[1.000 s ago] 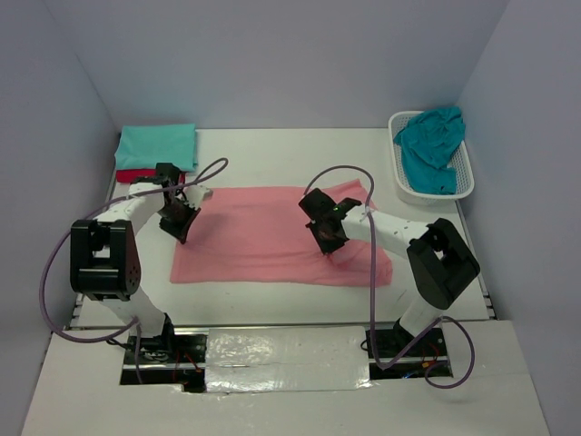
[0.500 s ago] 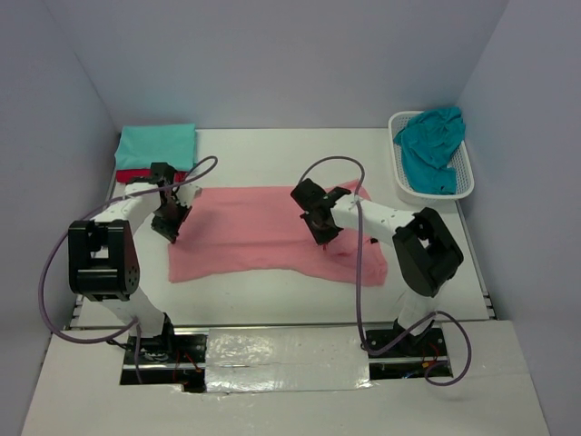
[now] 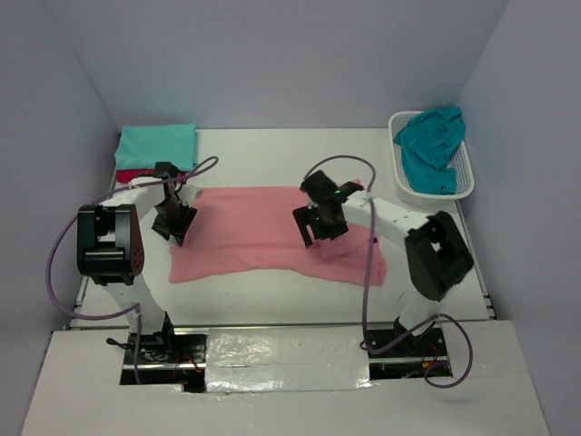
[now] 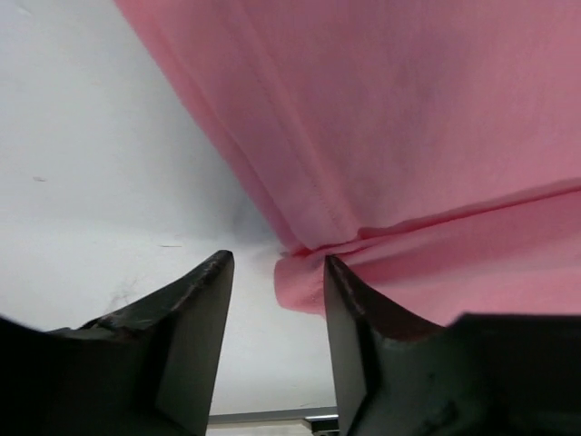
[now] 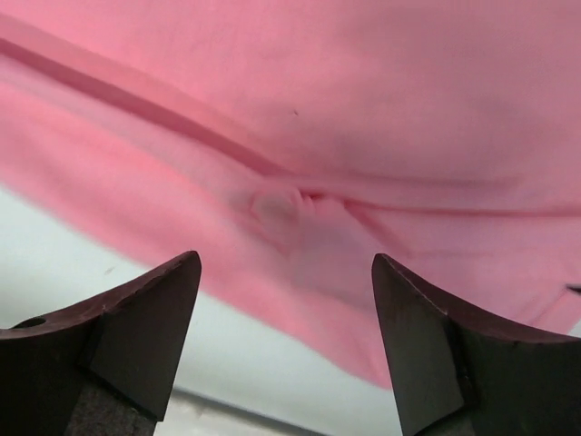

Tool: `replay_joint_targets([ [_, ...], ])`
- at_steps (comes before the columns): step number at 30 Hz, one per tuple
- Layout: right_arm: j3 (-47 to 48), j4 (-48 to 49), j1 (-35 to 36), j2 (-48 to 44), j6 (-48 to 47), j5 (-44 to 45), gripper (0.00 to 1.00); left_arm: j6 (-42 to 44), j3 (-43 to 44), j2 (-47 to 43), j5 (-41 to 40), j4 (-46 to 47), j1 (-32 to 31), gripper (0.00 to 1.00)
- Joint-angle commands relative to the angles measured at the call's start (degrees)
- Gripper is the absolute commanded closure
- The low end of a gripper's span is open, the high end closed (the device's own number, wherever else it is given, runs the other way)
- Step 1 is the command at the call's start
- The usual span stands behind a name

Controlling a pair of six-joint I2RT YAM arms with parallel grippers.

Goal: Fold and stack the t-shirts
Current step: Fold the flattened tshirt in 1/3 of the way

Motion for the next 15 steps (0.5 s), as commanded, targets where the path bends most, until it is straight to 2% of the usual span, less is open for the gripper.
replay_joint_targets([
  [1,-1.87,1.90,-5.95,-13.05,4.76,-8.15,0.16,-0.58,5.41,-0.21,0.83,-1.91,1.69,0.42],
  [3,-7.05,1.73,-14.81,-19.89,10.82,-13.41,0.16,-0.40,8.30,-1.09,1.71,-4.98,3.27,0.40],
  [5,-13.79,0.42,-22.79,-26.39,15.12,-14.58,0.18,0.21,9.37,-2.76,3.64,-8.83,5.21,0.39],
  [9,-25.50,-0.47,-31.53,-35.30,17.78,-14.49,0.23,1.88,4.64,-4.69,4.61,-14.48,5.56,0.38],
  [12,-31.92,0.32,-36.71,-39.35,18.83,-16.60,0.27,1.97,-0.62,-7.76,2.95,-11.95,5.56,0.38],
  [15,-35.80,2.17,-40.41,-41.46,18.92,-18.27,0.31,1.53,-1.18,-8.21,2.94,-11.23,5.48,0.37],
])
